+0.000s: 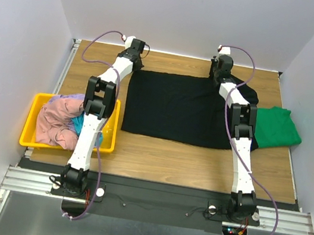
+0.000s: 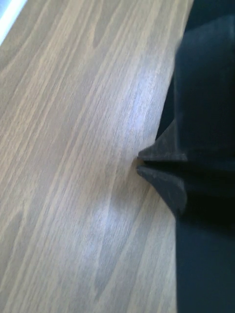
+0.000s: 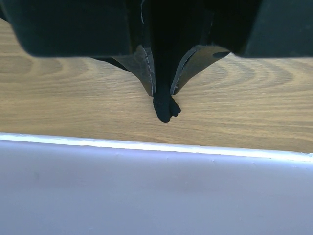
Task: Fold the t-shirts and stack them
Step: Fold the tshirt
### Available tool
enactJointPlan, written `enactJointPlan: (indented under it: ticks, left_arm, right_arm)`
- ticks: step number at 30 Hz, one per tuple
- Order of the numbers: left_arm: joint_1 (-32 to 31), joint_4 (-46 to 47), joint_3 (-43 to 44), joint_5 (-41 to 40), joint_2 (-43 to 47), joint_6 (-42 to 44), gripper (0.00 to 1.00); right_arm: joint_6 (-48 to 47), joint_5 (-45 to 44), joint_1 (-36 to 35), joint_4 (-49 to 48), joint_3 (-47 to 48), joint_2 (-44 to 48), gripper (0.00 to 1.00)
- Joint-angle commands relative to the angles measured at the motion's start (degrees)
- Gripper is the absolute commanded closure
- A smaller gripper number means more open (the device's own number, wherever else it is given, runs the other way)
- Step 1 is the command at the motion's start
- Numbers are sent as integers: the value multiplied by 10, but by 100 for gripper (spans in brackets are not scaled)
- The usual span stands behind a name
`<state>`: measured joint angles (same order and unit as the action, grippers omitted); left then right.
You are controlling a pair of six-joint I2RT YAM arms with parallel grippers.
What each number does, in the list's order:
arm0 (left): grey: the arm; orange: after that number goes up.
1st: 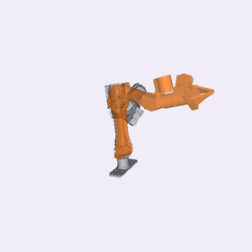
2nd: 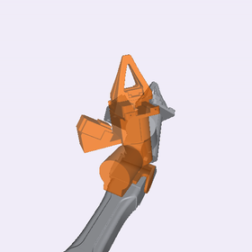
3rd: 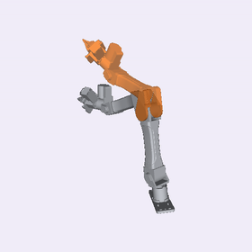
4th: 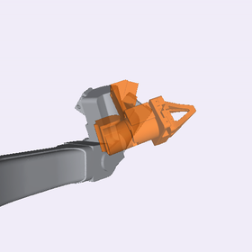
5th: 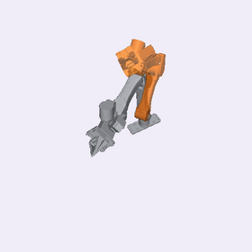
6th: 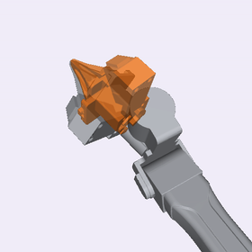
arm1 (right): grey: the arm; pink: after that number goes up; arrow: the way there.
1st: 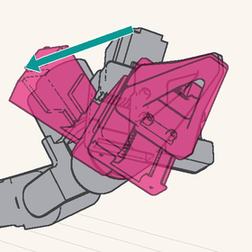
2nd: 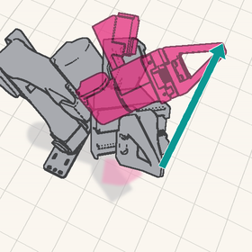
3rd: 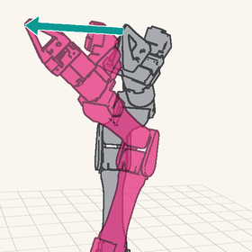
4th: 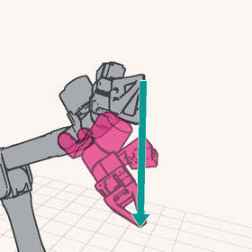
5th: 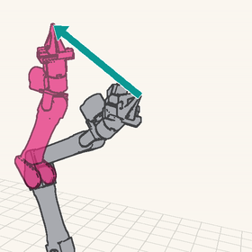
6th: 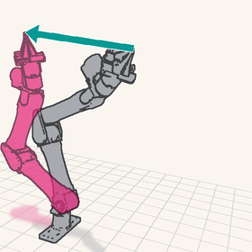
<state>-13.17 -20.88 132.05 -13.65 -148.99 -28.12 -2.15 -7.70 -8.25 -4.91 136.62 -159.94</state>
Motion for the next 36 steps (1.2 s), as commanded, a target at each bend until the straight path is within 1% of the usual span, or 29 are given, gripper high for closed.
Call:
enactJointPlan:
  ticks: [1,2,5,6,7,9,12,14,16,18,20,22,24,25,28,31,32,36]
  left_arm:
    - [-8,-38,-25,13,6,1,100]
    - [-9,-35,-25,15,9,6,100]
    - [-9,-7,-35,24,33,17,100]
    - [-11,0,-37,23,42,19,100]
    - [-12,6,-49,22,62,18,100]
    - [-13,32,-65,20,87,22,100]
    - [-16,64,-118,19,132,23,100]
    - [-19,84,-142,20,161,24,100]
    - [-20,97,-182,22,186,25,100]
    - [-21,120,-224,20,205,25,100]
    - [-21,142,-248,17,228,22,100]
    - [-21,152,-274,19,245,24,100]
    - [-21,159,-282,27,252,25,100]
    - [-21,160,-295,31,260,25,100]
    - [-21,171,-317,21,271,31,100]
    - [-21,172,-332,17,275,39,100]
    - [-21,175,-338,18,280,40,100]
    - [-21,189,-370,19,296,40,100]
  right_arm:
    - [-4,-14,2,31,-28,16,80]
    - [-4,-11,0,31,-30,16,81]
    - [-14,-6,1,29,-28,18,89]
    - [-17,-8,1,28,-25,24,98]
    - [-19,-15,1,27,-24,30,100]
    - [-23,-14,1,27,-27,42,100]
    - [-35,1,0,19,-50,77,100]
    - [-42,1,-1,16,-78,108,100]
    - [-47,-1,-1,4,-107,129,100]
    - [-51,4,-2,-18,-161,168,100]
    - [-56,12,-4,-35,-211,203,100]
    - [-59,9,-5,-47,-238,226,100]
    - [-58,1,-7,-55,-267,250,100]
    - [-58,1,-7,-63,-302,272,100]
    - [-53,-5,-9,-83,-366,318,100]
    - [-52,-19,-13,-89,-407,349,100]
    - [-52,-26,-16,-90,-436,368,100]
    - [-52,-42,-22,-96,-504,414,100]
